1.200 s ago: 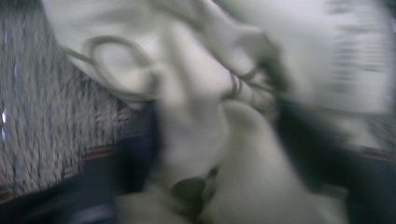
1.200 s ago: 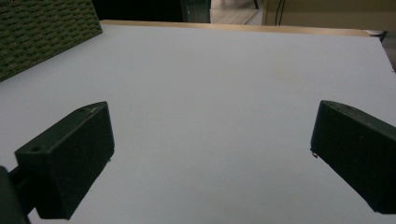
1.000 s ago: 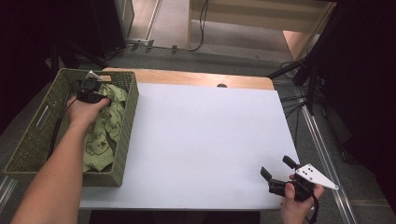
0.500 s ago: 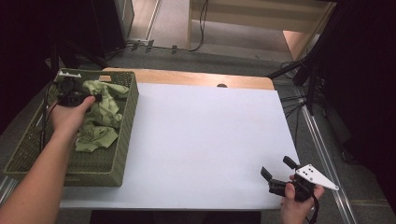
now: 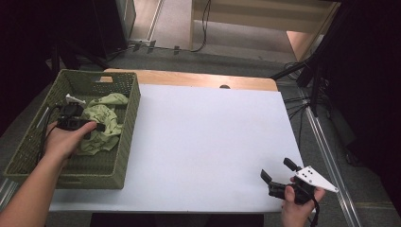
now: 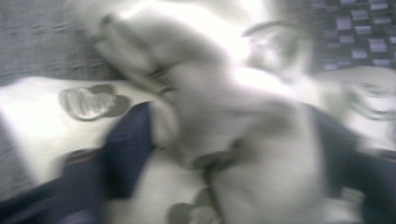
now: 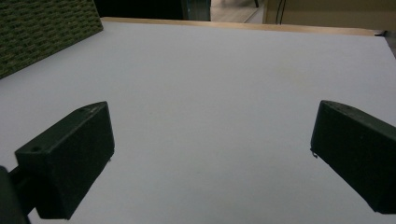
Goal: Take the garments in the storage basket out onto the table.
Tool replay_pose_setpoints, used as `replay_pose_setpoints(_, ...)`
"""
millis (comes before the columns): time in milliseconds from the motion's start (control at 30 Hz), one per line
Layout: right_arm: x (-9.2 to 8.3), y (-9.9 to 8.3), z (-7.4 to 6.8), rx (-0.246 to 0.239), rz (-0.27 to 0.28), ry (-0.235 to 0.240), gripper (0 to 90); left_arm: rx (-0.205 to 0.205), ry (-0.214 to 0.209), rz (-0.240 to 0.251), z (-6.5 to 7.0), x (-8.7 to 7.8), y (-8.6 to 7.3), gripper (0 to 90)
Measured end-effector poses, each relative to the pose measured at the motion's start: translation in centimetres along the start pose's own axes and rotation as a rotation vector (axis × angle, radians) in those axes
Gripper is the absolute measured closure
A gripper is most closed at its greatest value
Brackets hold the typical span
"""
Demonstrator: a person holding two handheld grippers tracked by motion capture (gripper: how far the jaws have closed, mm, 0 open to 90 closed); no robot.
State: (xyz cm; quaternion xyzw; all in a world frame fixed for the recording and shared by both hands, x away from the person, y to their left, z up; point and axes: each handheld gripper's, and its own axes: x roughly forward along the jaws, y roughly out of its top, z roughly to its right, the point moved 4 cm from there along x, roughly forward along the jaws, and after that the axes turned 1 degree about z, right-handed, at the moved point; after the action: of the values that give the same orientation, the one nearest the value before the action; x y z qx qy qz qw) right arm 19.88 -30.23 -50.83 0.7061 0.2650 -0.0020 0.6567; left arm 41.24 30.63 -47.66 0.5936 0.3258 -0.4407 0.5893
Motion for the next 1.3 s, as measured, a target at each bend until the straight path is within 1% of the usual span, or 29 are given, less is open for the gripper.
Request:
replay_pose_setpoints(33,0.0,0.0,0.0,0.001,-0.001,-0.001,0.0,-0.015,0.002,-0.016,-0.1,0.2,0.0,5.8)
replay_pose_setpoints(67,0.0,0.0,0.0,0.003,0.0,0.0,0.0,-0.022,-0.008,-0.033,-0.2,0.5,-0.1,2.2)
replay_pose_setpoints(133,0.0,-0.1,0.1,0.009,-0.001,-0.003,0.0,-0.031,-0.036,-0.07,-0.3,0.9,-0.3,0.9)
replay_pose_setpoints(167,0.0,-0.2,0.2,0.011,-0.004,-0.005,0.0,-0.033,-0.043,-0.079,-0.3,1.1,-0.4,0.0)
replay_pose_setpoints(233,0.0,-0.2,0.2,0.011,-0.004,-0.006,0.0,-0.027,-0.048,-0.088,-0.2,1.3,-0.5,0.0)
replay_pose_setpoints(300,-0.1,-0.2,0.2,0.013,-0.006,-0.006,0.0,-0.031,-0.058,-0.093,-0.1,1.5,-0.6,0.0)
replay_pose_setpoints(333,-0.1,-0.2,0.2,0.013,-0.006,-0.006,0.0,-0.038,-0.069,-0.097,-0.1,1.5,-0.6,0.0)
replay_pose_setpoints(367,-0.1,-0.2,0.2,0.011,-0.005,-0.005,0.0,-0.043,-0.091,-0.104,0.0,1.5,-0.6,0.0)
replay_pose_setpoints(400,-0.1,-0.2,0.2,0.01,-0.006,-0.005,0.0,-0.035,-0.116,-0.113,0.1,1.5,-0.7,0.0)
replay_pose_setpoints(433,0.0,-0.2,0.2,0.008,-0.006,-0.004,0.0,-0.029,-0.13,-0.118,0.3,1.5,-0.8,0.0)
replay_pose_setpoints(467,0.0,-0.2,0.2,0.008,-0.006,-0.004,0.0,-0.024,-0.128,-0.119,0.5,1.6,-0.8,0.0)
replay_pose_setpoints(500,0.0,-0.2,0.2,0.005,-0.005,-0.003,0.0,-0.007,-0.124,-0.122,0.7,1.7,-0.8,0.0)
replay_pose_setpoints(600,0.2,-0.1,0.1,0.004,-0.007,0.002,0.0,0.042,-0.131,-0.155,1.2,2.1,-1.1,0.0)
replay_pose_setpoints(667,0.2,-0.1,0.0,0.005,-0.008,0.003,0.0,0.082,-0.115,-0.154,1.4,2.3,-1.2,0.0)
replay_pose_setpoints(700,0.2,-0.1,0.0,0.003,-0.011,0.004,0.0,0.093,-0.109,-0.154,1.6,2.4,-1.3,0.0)
replay_pose_setpoints(767,0.2,-0.1,0.0,0.003,-0.011,0.005,0.0,0.137,-0.085,-0.162,2.0,2.6,-1.6,0.0)
replay_pose_setpoints(800,0.2,-0.1,0.0,0.005,-0.01,0.006,0.0,0.185,-0.047,-0.166,2.3,2.7,-1.8,0.0)
replay_pose_setpoints(833,0.2,-0.1,0.0,0.005,-0.01,0.006,0.0,0.185,-0.047,-0.166,2.3,2.7,-1.8,0.0)
replay_pose_setpoints(867,0.2,-0.1,0.0,0.006,-0.011,0.005,0.0,0.195,-0.033,-0.163,2.5,2.8,-1.9,0.0)
replay_pose_setpoints(967,0.2,-0.1,0.0,0.005,-0.01,0.003,0.0,0.195,-0.034,-0.157,2.4,2.7,-1.9,0.0)
replay_pose_setpoints(1033,0.2,-0.1,0.0,0.004,-0.011,0.005,0.0,0.198,-0.033,-0.155,2.4,2.6,-1.9,3.2)
replay_pose_setpoints(1133,0.3,-0.1,0.0,0.003,-0.01,0.003,0.0,0.18,-0.033,-0.155,2.3,2.5,-1.8,5.7)
replay_pose_setpoints(1167,0.3,-0.1,0.0,0.003,-0.01,0.003,0.0,0.18,-0.034,-0.156,2.3,2.4,-1.7,7.2)
replay_pose_setpoints(1200,0.4,-0.2,0.0,0.0,-0.012,0.004,0.0,0.186,-0.031,-0.145,2.1,2.1,-1.6,15.0)
replay_pose_setpoints(1233,0.4,-0.2,0.0,0.001,-0.014,0.003,0.0,0.186,-0.031,-0.145,2.1,2.1,-1.6,21.5)
replay_pose_setpoints(1267,0.4,-0.2,0.0,0.002,-0.016,0.003,0.0,0.185,-0.057,-0.125,2.1,1.7,-1.5,38.6)
replay_pose_setpoints(1300,0.4,-0.2,0.0,0.002,-0.016,0.003,0.0,0.169,-0.087,-0.111,2.2,1.5,-1.4,38.6)
